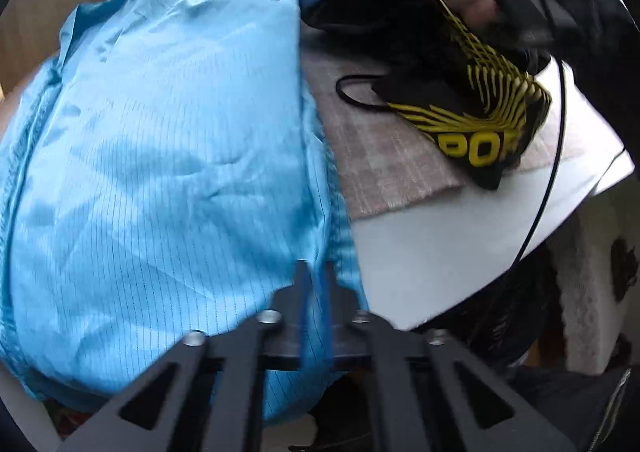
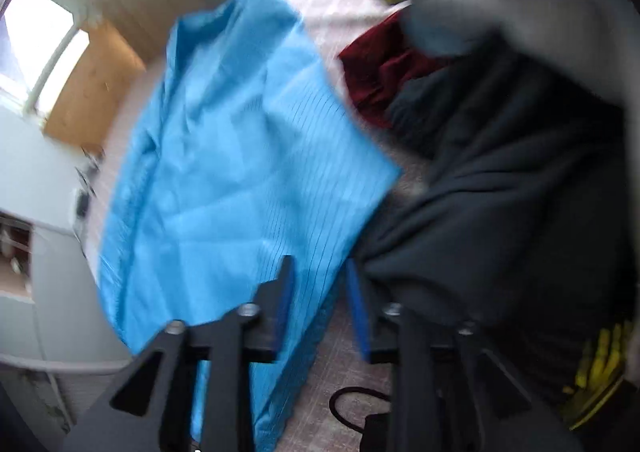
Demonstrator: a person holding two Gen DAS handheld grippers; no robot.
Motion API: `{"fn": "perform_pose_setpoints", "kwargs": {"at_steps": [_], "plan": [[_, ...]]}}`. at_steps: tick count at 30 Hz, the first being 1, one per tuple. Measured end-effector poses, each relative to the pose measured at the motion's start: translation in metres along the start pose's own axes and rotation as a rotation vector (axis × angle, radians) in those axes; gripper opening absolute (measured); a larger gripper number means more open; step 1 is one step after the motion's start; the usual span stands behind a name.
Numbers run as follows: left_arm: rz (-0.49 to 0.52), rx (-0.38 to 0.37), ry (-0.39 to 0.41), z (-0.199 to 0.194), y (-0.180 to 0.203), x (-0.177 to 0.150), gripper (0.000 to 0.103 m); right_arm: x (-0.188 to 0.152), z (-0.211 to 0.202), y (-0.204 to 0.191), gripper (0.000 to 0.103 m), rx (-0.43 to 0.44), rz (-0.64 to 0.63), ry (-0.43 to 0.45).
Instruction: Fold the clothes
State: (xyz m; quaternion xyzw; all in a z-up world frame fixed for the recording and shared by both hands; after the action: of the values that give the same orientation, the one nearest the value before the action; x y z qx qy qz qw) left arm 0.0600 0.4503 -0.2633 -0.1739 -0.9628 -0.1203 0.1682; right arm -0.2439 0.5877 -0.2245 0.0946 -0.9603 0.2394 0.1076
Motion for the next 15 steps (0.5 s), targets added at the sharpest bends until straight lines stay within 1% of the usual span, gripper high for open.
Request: {"fn": "perform_pose_setpoints", "kwargs": {"at_steps": [2,5,7,9,12,14,15], "plan": [[-0.042,-0.040,0.003,-0.005,-0.008,0.001,0.001,0.004,0.001,0.007,0.036,0.019,0.017,0.007],[-0.092,-0.078,0.032,-0.022,-0.018,0.000,0.001,0.008,0.012,0.008,0.036,-0.031,0.015,0.011],[-0.121,-0.103,0.057,-0.038,-0.027,0.000,0.001,0.010,0.022,0.006,0.038,-0.035,-0.004,-0.004],[-0.150,-0.118,0.073,-0.049,-0.037,0.001,0.001,0.011,0.032,0.004,0.042,-0.002,0.002,-0.022],[-0.187,-0.148,0.086,-0.061,-0.046,-0.002,0.001,0.010,0.043,-0.001,0.041,0.072,0.029,-0.016],[-0.212,-0.167,0.095,-0.066,-0.051,-0.006,0.001,0.009,0.045,-0.004,0.008,0.146,0.074,0.001],[-0.224,-0.181,0.101,-0.068,-0.054,-0.006,0.001,0.010,0.043,-0.006,0.008,0.180,0.093,0.006]]}}
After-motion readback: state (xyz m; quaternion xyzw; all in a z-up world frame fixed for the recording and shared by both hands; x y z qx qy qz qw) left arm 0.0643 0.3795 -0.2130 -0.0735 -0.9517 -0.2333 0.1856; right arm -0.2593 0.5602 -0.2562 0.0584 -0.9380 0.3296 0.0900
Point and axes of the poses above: each gripper's, at about its wrist camera, not at the fingertips, and z roughly the way its jaws point, y to its right, x to its top, the point moved 2 cm from there along z, roughly the way its jaws point, and after that the axes turned 2 degrees about -y, right-handed, at the moved point
